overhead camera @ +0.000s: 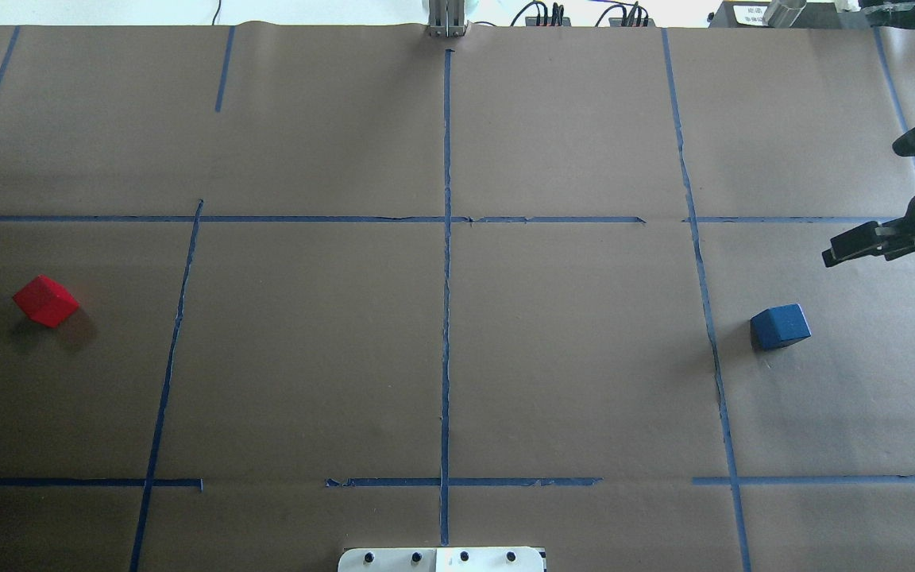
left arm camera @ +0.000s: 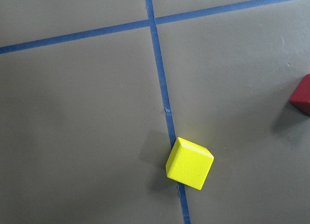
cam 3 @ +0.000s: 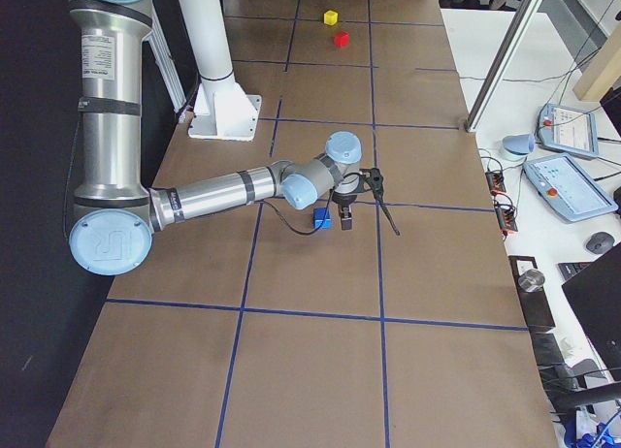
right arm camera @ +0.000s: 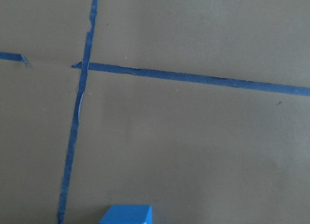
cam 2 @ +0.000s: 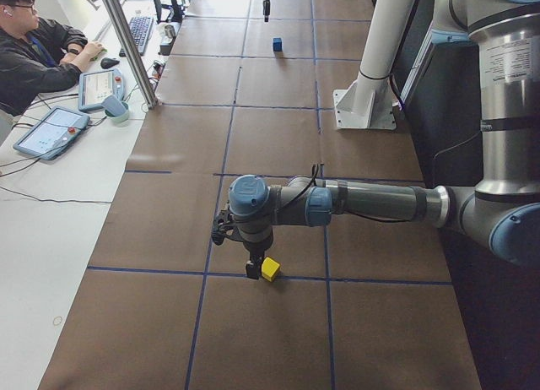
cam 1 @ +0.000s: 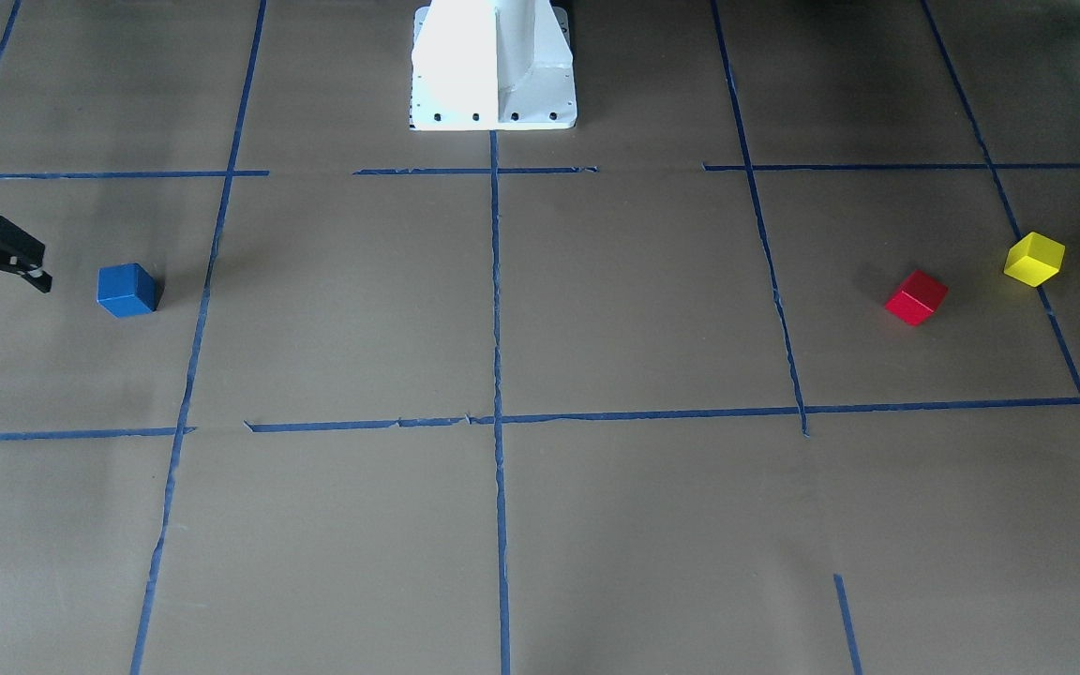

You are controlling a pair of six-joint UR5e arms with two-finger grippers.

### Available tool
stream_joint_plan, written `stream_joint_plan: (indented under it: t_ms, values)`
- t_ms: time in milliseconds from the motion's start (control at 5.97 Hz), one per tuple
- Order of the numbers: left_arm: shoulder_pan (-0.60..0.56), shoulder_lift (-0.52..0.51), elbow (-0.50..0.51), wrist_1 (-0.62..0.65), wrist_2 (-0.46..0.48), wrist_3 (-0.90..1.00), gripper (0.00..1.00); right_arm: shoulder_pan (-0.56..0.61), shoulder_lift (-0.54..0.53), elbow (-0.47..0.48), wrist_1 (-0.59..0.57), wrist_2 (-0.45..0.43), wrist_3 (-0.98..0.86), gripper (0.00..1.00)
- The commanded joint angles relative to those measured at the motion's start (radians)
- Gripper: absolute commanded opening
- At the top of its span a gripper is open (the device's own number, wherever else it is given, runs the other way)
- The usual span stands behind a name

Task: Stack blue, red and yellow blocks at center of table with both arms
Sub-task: 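Reach the right gripper down over the blue cube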

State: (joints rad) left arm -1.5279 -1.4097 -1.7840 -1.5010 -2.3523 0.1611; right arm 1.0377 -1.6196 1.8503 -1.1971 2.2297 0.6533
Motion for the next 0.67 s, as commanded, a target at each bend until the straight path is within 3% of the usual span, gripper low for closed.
stream_joint_plan:
  t_ms: [0,503]
  values:
    - [0.000,0.002,0.000,0.001,-0.001,0.000,1.00,-0.121,-0.006,0.004,0.072,-0.092,0.103,1.00]
    - [0.000,0.002,0.001,0.001,0.001,0.000,1.00,-0.212,-0.009,-0.031,0.094,-0.159,0.128,1.00]
